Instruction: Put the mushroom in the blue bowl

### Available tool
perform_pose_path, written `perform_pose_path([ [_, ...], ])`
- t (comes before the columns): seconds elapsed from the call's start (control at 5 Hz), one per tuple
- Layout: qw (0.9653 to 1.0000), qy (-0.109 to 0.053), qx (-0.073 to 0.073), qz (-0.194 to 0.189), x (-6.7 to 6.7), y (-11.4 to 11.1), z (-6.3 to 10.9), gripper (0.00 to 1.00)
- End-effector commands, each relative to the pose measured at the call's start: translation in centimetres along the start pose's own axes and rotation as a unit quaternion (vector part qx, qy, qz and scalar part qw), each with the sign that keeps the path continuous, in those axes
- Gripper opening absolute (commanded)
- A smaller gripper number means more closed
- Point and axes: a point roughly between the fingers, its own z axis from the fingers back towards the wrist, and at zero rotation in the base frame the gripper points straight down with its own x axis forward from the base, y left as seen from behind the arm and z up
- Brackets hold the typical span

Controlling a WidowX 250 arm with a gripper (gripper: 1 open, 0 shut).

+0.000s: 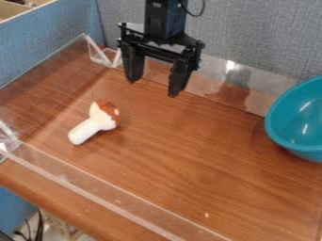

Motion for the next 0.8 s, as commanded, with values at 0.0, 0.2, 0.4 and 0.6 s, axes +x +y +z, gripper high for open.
perform_pose_path([
  [0.0,0.9996,0.015,0.001,-0.026,-1.2,1.3,-1.7,1.0],
  [0.2,0.9969,0.037,0.009,-0.069,-3.2,3.4,-4.6,1.0],
  [0.4,0.9901,0.041,0.016,-0.134,-4.8,5.8,-5.8,1.0],
  [0.6,0.9878,0.034,0.017,-0.151,-4.9,6.0,-6.1,1.0],
])
